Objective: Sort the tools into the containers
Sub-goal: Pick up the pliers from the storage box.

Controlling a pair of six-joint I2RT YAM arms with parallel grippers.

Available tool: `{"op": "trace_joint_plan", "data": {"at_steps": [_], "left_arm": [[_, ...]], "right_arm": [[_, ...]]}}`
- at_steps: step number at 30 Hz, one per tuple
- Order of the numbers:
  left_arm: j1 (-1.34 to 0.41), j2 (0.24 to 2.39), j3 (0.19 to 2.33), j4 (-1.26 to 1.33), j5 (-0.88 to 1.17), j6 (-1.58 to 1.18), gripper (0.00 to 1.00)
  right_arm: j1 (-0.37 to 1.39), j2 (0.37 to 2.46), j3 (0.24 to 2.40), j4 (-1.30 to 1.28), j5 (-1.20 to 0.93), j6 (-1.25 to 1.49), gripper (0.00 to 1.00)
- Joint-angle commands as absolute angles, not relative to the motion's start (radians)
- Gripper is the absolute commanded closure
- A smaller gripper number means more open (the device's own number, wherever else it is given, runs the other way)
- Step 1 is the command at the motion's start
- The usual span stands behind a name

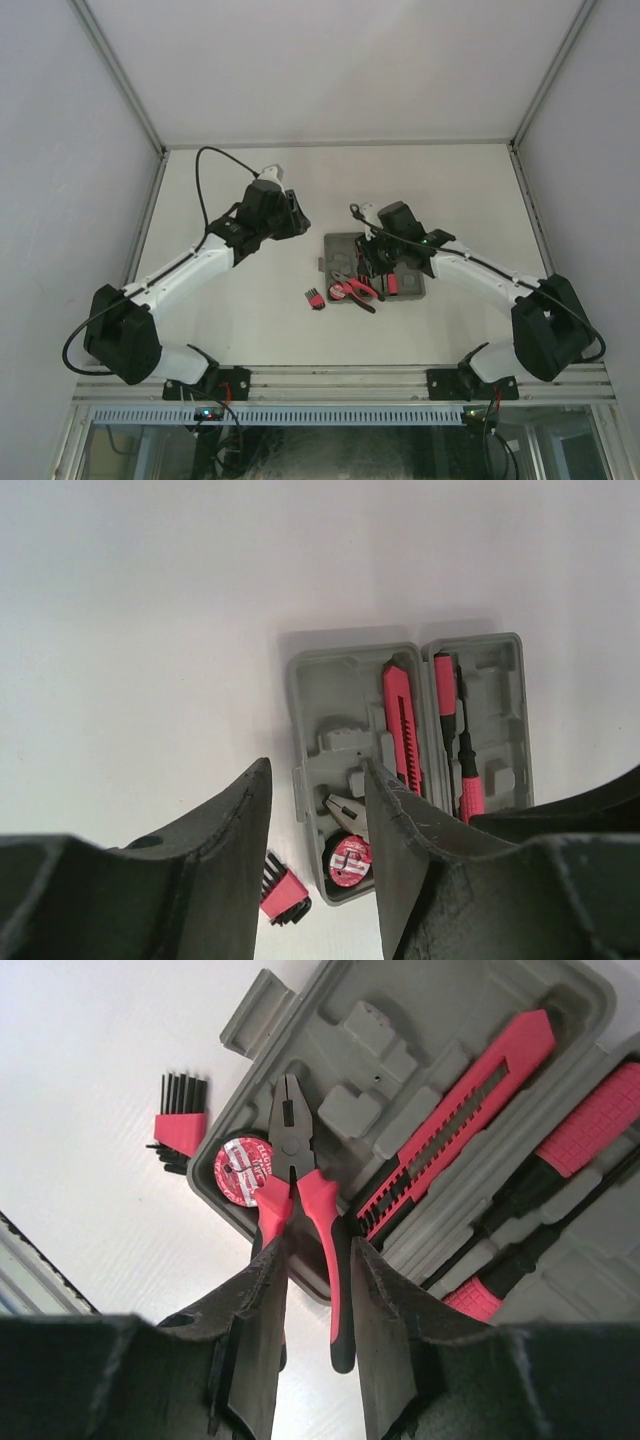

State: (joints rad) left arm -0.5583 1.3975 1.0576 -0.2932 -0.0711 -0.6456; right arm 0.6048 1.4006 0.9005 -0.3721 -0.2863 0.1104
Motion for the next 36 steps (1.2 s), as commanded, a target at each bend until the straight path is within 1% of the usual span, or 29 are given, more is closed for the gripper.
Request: {"op": "trace_joint_plan", "data": {"at_steps": [1, 11, 19, 23, 30, 36], "left_arm": [[-0.549, 1.352, 1.027, -0.258, -0.059, -0.652, 0.54], [-0.533, 1.337, 1.003, -0.258, -0.060, -0.650, 0.54], [-0.520, 1.328, 0.995, -0.255, -0.064, -0.657, 0.54], [-0.518, 1.325, 0.987, -0.253, -0.062, -0.660, 0.54], [-0.517, 1.322, 0.978, -0.249, -0.061, -0.665, 0.55], [-0.515, 1.315, 0.980, -0.255, -0.068, -0.664, 0.55]], "right_arm": [[0.648, 1.472, 0.994, -0.461, -0.240, 0.014, 0.68], [0.706, 1.579, 1.056, -0.549, -0.161, -0.026, 0.62], [0.713, 1.626, 1.073, -0.589, -0.153, -0.043, 0.62], [0.715, 1.643, 1.078, -0.592, -0.162, -0.043, 0.65], [0.721, 1.676, 1.101, -0.607, -0.168, -0.044, 0.75], [0.721, 1.662, 1.102, -0.612, -0.156, -0.036, 0.86]]}}
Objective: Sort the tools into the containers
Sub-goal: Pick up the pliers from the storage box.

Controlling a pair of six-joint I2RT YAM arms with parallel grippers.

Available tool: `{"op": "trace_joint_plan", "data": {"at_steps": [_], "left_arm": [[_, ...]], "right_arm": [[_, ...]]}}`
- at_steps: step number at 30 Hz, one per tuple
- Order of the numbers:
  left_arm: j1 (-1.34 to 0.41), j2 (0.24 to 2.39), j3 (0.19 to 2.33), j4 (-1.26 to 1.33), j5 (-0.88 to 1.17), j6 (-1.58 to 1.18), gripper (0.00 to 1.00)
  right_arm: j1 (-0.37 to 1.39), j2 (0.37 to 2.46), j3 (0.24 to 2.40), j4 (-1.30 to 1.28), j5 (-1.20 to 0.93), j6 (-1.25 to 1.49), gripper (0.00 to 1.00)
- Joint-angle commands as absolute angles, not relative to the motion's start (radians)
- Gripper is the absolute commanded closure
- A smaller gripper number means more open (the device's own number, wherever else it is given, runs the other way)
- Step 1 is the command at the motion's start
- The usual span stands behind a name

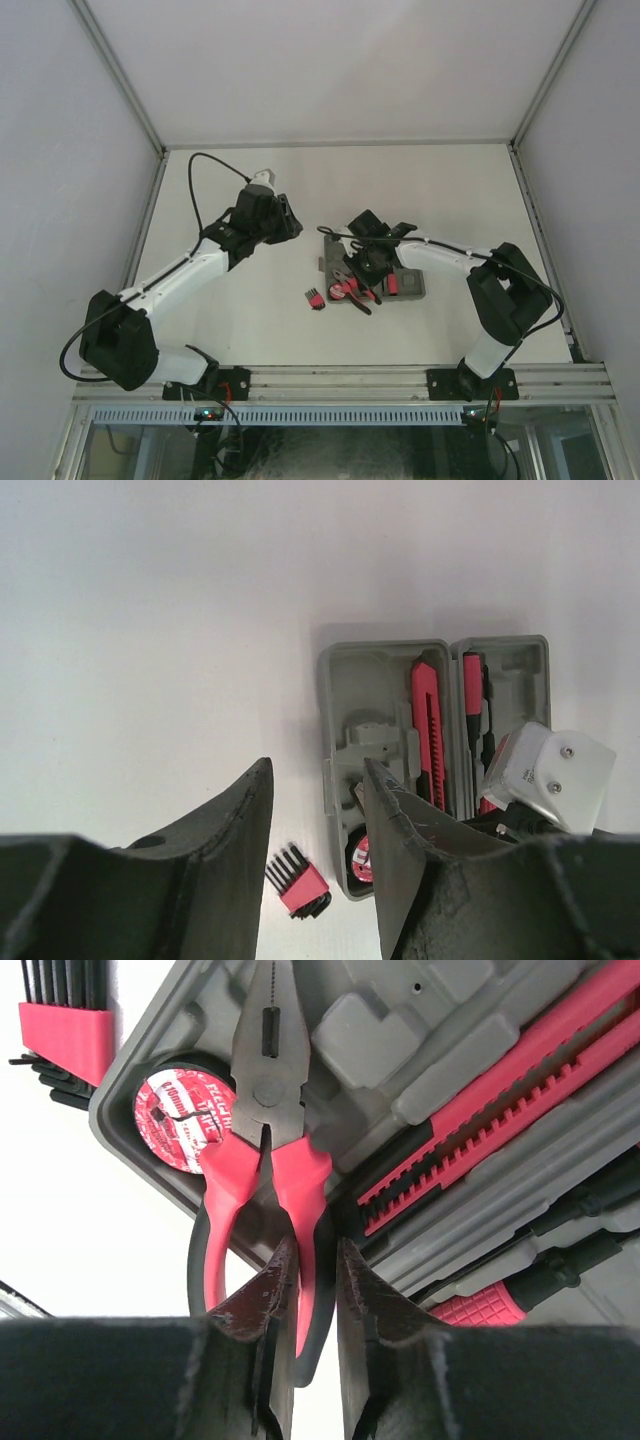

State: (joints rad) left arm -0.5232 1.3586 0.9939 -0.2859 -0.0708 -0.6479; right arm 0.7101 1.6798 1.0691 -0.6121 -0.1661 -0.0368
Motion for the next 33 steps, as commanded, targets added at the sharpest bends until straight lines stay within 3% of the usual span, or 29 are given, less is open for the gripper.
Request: {"op": "trace_joint_plan", "data": {"at_steps": [1, 6, 18, 33], "left_arm": [[-0.514, 1.313, 0.978, -0.255, -0.070, -0.665, 0.55], [-0.507, 1.307, 0.973, -0.255, -0.072, -0.666, 0.55], [-0.491, 1.301, 0.959, -0.252, -0.075, -0.666, 0.55], [-0.491, 1.330, 0.970, -0.252, -0.058, -0.667, 0.55]], "right_arm": [[0.721, 1.652, 1.101, -0.611, -0.156, -0.035, 0.89], [0.721, 1.585, 1.098, -0.604, -0.171, -0.038, 1.00], [0.684, 1.402, 1.027, -0.495, -0.203, 0.014, 1.00], [0.435, 1.235, 0.878, -0.380, -0.169, 0.268, 1.00]]}}
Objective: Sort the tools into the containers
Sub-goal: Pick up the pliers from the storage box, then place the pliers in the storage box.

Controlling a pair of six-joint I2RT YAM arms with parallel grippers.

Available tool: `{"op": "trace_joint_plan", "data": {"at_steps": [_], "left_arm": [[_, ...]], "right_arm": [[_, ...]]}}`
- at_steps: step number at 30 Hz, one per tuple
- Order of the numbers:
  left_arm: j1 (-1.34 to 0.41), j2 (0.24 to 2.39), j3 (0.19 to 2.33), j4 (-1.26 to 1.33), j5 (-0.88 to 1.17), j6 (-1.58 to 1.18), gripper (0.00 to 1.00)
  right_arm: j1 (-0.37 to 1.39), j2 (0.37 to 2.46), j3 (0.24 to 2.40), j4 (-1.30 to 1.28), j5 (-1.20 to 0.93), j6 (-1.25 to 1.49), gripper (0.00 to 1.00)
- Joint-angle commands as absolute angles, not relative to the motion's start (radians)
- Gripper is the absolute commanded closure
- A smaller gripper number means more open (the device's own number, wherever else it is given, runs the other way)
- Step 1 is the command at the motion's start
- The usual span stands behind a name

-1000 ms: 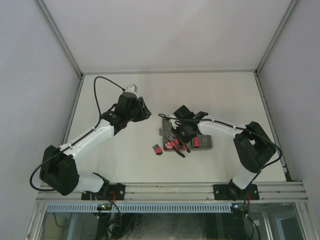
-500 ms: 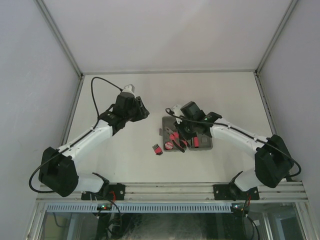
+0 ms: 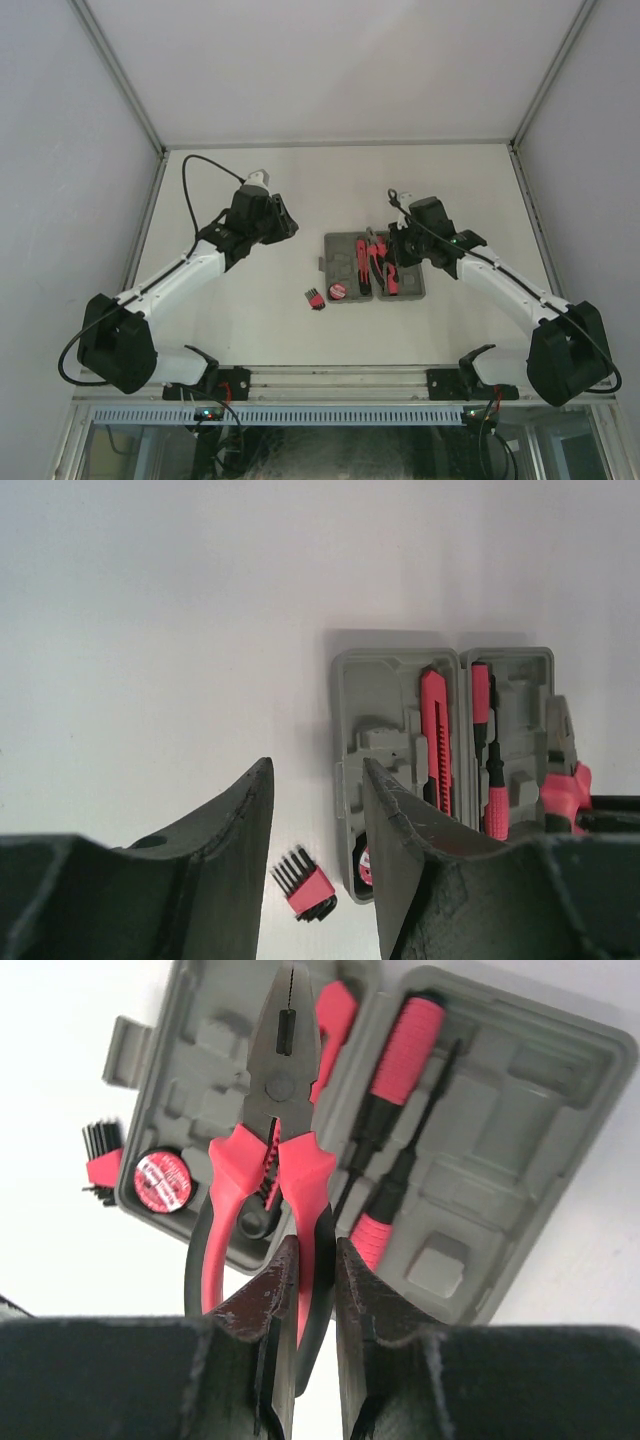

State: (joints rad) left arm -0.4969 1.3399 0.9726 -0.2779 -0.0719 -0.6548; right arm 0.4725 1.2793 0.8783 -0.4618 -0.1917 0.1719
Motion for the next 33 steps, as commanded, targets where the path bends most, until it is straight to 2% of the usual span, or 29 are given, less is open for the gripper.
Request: {"op": "trace_joint_plan", "data": {"at_steps": [1, 22, 33], "left_arm": [[-0.491, 1.333, 0.972, -0.253, -0.055, -0.666, 0.55], [-0.491, 1.361, 0.977, -0.253, -0.028, -0.666, 0.55], [-0.491, 1.368, 0.977, -0.254, -0.024, -0.667, 0.56]], "right_arm": [[0.422, 1.233, 0.874, -0.386, -0.155, 0.278, 1.00], [0.354, 1.327, 0.887, -0.549, 0.062, 0.295, 1.00], [0.351, 1.410, 0.900, -0.585, 0.041, 0.257, 1.00]]}}
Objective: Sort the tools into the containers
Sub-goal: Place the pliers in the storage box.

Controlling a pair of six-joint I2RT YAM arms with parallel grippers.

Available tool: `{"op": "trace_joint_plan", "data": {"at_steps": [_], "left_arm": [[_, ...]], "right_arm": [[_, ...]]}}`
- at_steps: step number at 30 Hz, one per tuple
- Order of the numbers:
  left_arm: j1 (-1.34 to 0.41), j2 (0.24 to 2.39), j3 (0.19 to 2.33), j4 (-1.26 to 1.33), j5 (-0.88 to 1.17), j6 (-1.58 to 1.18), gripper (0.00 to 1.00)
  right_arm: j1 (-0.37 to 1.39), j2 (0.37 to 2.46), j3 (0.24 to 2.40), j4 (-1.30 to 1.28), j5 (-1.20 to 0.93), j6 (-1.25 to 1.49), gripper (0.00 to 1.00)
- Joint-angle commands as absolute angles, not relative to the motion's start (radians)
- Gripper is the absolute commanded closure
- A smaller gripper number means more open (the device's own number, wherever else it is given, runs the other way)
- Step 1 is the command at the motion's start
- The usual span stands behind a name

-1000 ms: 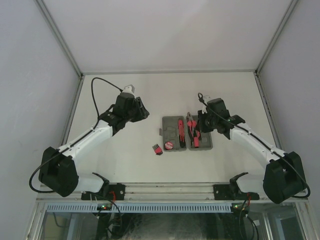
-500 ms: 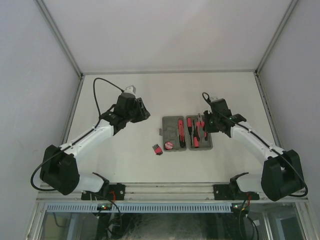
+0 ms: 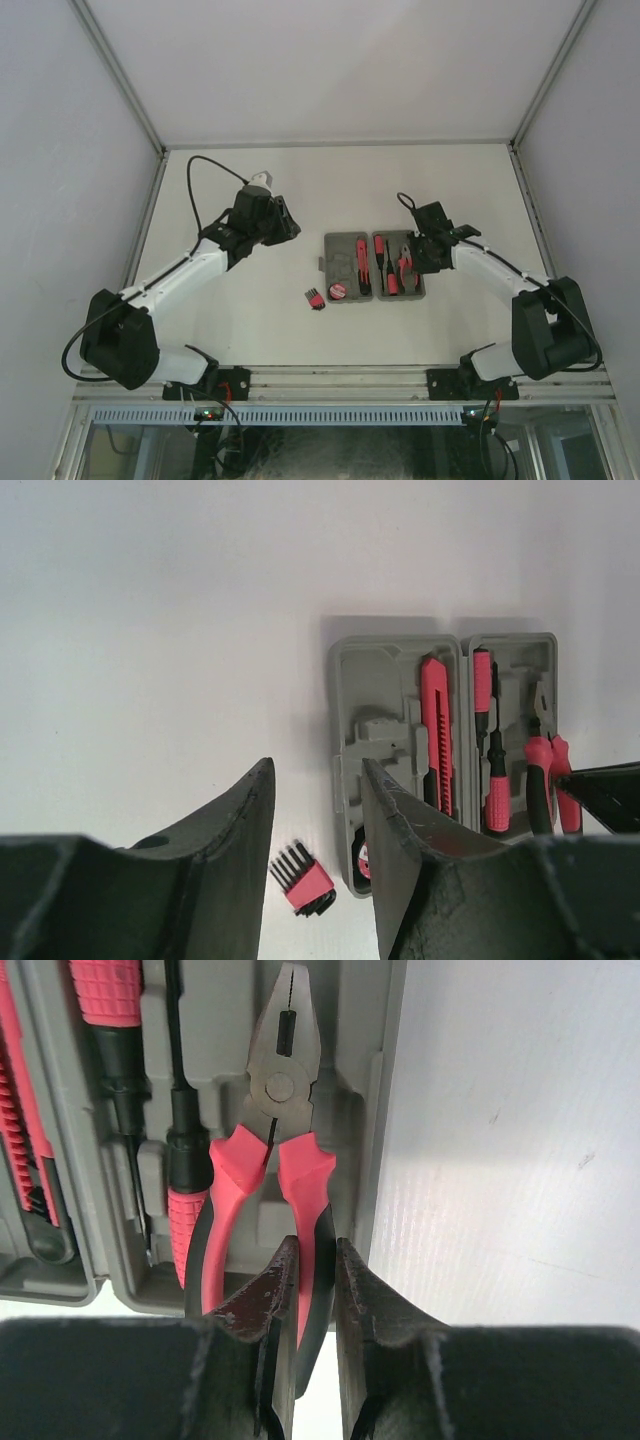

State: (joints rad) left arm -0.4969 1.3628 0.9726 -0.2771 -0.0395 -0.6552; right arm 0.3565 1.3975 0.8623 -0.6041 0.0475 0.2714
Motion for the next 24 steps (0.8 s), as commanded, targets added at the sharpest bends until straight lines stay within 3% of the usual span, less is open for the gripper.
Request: {"op": "trace_joint_plan", "data": {"at_steps": [1, 12, 24], "left_arm": [[-0.491, 1.367, 0.977, -0.255, -0.026, -0.667, 0.56], [-0.491, 1.364, 0.975, -0.261, -0.031, -0.665, 0.56], [-0.491, 1.368, 0.977, -0.262, -0.029, -0.664, 0.56]], "right_arm": [[0.351, 1.418, 0.903, -0.587, 0.038, 0.253, 1.00], [0.353, 1.492, 0.938, -0.604, 0.070, 0.239, 1.00], [0.374, 1.533, 0.971, -0.625, 0.121, 0.219, 0.85]]}}
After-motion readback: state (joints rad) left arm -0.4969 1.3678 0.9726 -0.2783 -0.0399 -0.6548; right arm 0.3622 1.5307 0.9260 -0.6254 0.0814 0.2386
